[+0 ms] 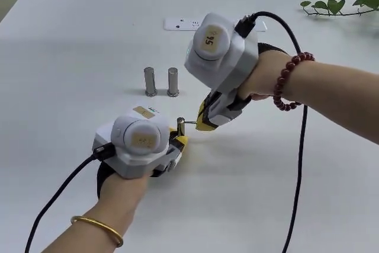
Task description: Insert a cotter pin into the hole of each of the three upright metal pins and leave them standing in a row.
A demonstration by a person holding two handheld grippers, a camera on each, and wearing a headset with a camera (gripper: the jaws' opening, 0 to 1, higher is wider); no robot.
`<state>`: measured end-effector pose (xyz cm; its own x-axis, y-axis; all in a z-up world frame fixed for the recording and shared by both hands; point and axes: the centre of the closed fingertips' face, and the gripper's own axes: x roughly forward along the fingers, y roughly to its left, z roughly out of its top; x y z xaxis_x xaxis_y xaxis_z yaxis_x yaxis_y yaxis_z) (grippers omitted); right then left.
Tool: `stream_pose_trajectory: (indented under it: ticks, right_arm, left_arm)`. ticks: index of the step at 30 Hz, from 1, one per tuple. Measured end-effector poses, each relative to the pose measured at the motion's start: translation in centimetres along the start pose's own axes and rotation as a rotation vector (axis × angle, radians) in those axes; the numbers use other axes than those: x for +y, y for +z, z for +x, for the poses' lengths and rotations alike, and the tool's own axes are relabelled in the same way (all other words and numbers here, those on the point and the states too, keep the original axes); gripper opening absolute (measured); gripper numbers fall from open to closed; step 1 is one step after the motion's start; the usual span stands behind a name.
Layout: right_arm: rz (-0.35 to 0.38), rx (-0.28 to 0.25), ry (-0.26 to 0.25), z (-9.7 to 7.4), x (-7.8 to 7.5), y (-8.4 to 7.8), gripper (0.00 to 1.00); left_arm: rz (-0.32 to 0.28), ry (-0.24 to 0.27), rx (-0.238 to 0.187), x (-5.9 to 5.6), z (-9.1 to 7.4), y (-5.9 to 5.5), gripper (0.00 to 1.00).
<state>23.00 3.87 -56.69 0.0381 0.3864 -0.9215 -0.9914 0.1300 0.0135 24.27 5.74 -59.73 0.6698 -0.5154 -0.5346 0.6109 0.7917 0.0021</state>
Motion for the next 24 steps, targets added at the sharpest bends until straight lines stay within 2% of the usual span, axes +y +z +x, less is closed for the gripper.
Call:
stream_pose_trajectory:
  ticks: [3, 8, 13, 17, 24]
  right_arm:
    - [0.012, -0.009, 0.008, 0.06, 0.05, 0.02, 0.00]
    - [0.082, -0.066, 0.023, -0.11, -0.07, 0.21, 0.00]
    - [0.070, -0.081, 0.041, -0.09, 0.45, 0.37, 0.00]
    - [0.047, -0.066, 0.025, -0.11, 0.40, 0.15, 0.00]
    - [0.038, -0.050, 0.010, -0.33, 0.45, 0.16, 0.00]
  left_arm:
    - [0.002, 0.008, 0.001, 0.01, -0.01, -0.02, 0.06]
    - [-0.004, 0.008, 0.000, 0.05, -0.01, -0.04, 0.06]
    - [0.002, 0.007, -0.002, -0.02, -0.06, -0.05, 0.06]
    - [0.005, 0.008, 0.001, -0.10, 0.03, 0.01, 0.06]
    - [-0.025, 0.010, 0.002, -0.21, 0.14, 0.09, 0.05]
